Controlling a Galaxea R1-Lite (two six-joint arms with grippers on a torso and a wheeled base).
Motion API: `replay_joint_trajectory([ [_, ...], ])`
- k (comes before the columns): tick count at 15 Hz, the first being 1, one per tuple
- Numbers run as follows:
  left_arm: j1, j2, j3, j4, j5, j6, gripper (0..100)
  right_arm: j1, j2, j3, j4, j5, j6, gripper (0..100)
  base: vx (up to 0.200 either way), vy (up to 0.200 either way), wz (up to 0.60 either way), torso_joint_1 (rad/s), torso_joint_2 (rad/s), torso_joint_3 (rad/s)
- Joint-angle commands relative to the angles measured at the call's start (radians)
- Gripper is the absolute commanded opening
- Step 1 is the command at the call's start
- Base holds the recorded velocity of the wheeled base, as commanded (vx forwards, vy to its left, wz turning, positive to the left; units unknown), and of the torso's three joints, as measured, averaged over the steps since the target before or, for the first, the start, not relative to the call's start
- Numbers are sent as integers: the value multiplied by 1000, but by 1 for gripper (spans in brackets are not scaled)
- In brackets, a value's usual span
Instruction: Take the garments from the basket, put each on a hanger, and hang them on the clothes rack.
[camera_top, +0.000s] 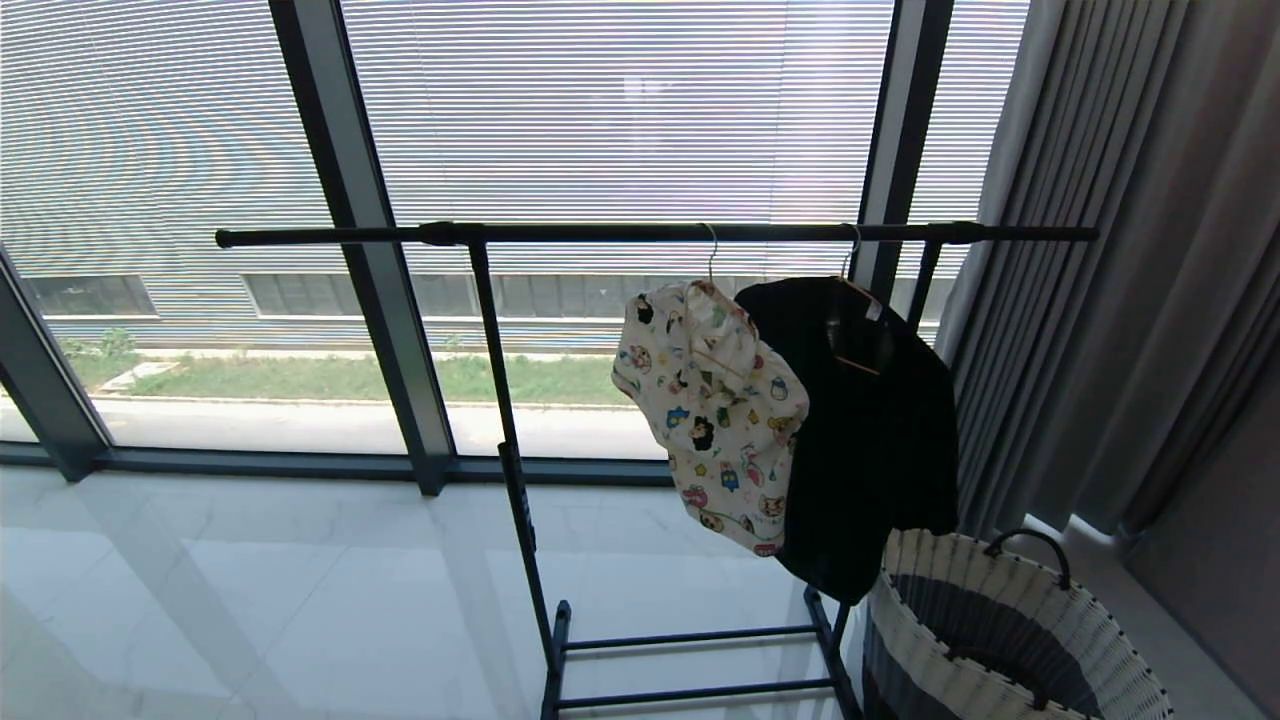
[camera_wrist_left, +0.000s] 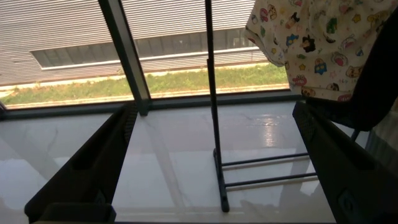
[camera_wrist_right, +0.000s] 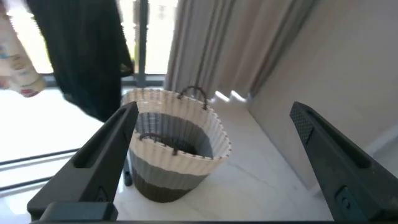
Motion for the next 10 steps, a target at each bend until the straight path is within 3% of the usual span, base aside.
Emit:
replay_joint_trajectory([
  [1, 2, -7, 0, 6, 0, 0, 100, -7, -5, -2, 1, -10, -16, 100, 0, 0, 0, 0, 0, 0],
  [2, 2, -7, 0, 6, 0, 0, 100, -14, 20, -2, 1, -10, -18, 100, 0, 0, 0, 0, 0, 0],
  [5, 2, -7, 0, 6, 0, 0, 100, -280, 139, -2, 0, -9, -18, 100, 0, 0, 0, 0, 0, 0],
  [6, 2, -7, 0, 6, 0, 0, 100, -311, 81, -2, 1, -1, -13, 100, 0, 0, 0, 0, 0, 0],
  [7, 2, -7, 0, 6, 0, 0, 100, -282, 20, -2, 1, 19, -19, 100, 0, 0, 0, 0, 0, 0],
  [10, 2, -7, -1, 6, 0, 0, 100, -294, -52, 0, -3, 327, -33, 100, 0, 0, 0, 0, 0, 0],
])
